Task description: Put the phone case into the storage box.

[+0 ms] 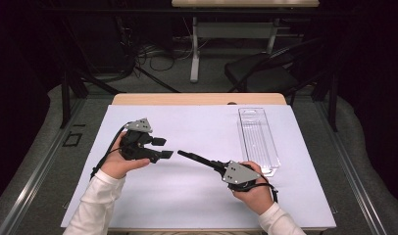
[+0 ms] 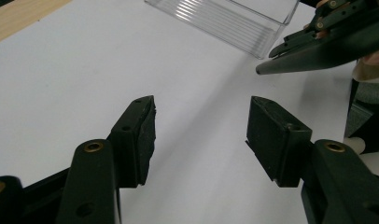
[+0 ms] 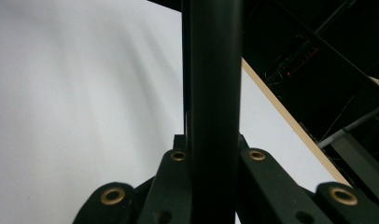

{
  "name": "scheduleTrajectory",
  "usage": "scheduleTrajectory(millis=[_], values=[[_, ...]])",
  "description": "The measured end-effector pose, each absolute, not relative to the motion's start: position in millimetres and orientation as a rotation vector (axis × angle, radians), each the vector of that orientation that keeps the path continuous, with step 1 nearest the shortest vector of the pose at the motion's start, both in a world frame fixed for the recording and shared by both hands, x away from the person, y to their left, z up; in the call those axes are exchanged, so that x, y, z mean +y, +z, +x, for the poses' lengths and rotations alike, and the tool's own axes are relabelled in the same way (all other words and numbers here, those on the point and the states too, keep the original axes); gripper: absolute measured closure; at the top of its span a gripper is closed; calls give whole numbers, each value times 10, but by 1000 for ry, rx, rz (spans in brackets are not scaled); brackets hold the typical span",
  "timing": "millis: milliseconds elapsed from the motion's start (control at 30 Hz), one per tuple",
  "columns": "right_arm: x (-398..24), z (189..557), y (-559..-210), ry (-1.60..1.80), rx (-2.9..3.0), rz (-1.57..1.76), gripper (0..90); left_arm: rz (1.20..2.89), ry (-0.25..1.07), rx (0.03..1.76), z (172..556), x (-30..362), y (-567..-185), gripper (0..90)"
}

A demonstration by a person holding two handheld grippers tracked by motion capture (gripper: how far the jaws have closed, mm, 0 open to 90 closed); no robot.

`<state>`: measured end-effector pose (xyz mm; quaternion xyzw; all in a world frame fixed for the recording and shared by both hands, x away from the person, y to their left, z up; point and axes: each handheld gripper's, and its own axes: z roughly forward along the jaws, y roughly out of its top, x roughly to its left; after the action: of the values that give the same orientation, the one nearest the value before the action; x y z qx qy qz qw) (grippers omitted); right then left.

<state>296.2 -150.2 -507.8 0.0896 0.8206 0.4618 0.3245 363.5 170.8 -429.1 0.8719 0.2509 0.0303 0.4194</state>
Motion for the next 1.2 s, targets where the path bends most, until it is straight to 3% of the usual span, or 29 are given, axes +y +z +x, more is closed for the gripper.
scheduleTrajectory(millis=[600, 1200], values=[[-1516, 2973, -5083, 1268, 2163, 247, 875, 2195, 18, 476, 3510, 1492, -4271, 458], [-1475, 2968, -5110, 1318, 2194, 233, 875, 2198, -13, 431, 3473, 1357, -4311, 466]])
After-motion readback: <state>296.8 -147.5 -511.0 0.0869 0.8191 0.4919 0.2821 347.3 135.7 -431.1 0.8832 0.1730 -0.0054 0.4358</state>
